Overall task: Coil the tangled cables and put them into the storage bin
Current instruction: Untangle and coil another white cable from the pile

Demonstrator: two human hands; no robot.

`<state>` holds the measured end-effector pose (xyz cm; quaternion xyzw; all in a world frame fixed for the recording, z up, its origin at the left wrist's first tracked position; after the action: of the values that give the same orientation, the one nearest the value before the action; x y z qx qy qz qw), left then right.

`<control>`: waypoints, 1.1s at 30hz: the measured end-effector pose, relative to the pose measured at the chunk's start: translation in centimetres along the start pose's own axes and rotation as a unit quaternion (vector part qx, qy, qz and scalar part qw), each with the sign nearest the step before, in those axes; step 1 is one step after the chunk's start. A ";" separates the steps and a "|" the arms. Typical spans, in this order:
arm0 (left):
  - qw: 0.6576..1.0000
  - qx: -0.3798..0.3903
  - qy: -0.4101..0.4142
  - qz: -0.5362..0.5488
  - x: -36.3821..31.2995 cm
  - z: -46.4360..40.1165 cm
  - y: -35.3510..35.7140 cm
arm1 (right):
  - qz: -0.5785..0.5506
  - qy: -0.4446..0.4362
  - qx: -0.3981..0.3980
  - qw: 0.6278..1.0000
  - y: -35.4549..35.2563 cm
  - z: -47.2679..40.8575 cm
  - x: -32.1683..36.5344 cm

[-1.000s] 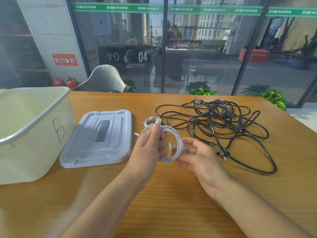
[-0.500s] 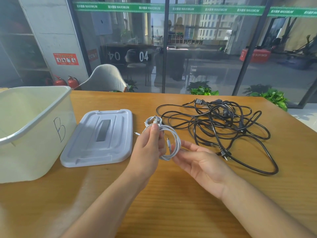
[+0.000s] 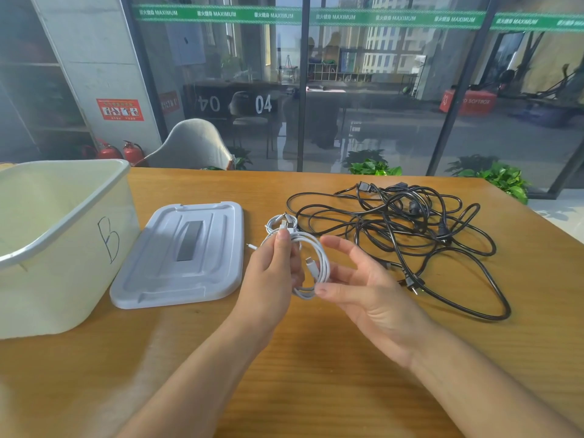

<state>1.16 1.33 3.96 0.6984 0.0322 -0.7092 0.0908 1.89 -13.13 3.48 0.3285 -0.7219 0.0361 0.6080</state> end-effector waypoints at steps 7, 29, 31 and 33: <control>0.999 0.008 -0.025 0.038 -0.1 0.2 0.4 | 0.079 -0.064 0.029 0.994 0.7 0.0 0.4; 1.000 0.023 0.005 0.021 0.0 0.4 1.1 | 0.372 -0.237 -0.194 0.876 -2.4 0.2 2.2; 0.999 0.029 0.003 0.028 -0.1 0.4 1.2 | 0.361 -0.252 -0.203 0.874 -2.3 0.2 2.5; 0.999 0.032 -0.004 0.041 -0.2 0.5 1.2 | 0.350 -0.259 -0.202 0.877 -2.2 0.2 2.6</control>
<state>0.90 0.04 4.23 0.6985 -0.0197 -0.7086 0.0976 2.74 -16.00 5.01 -0.0777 -0.9130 0.0137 0.4003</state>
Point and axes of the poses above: each hand's wrist, its own z-axis away from the middle knuckle, its own y-axis out of the palm, x = y × z, the point moved 6 cm from there along -z, towards the middle knuckle, and after that the axes turned 14 degrees about -y, right-handed, at the moved point
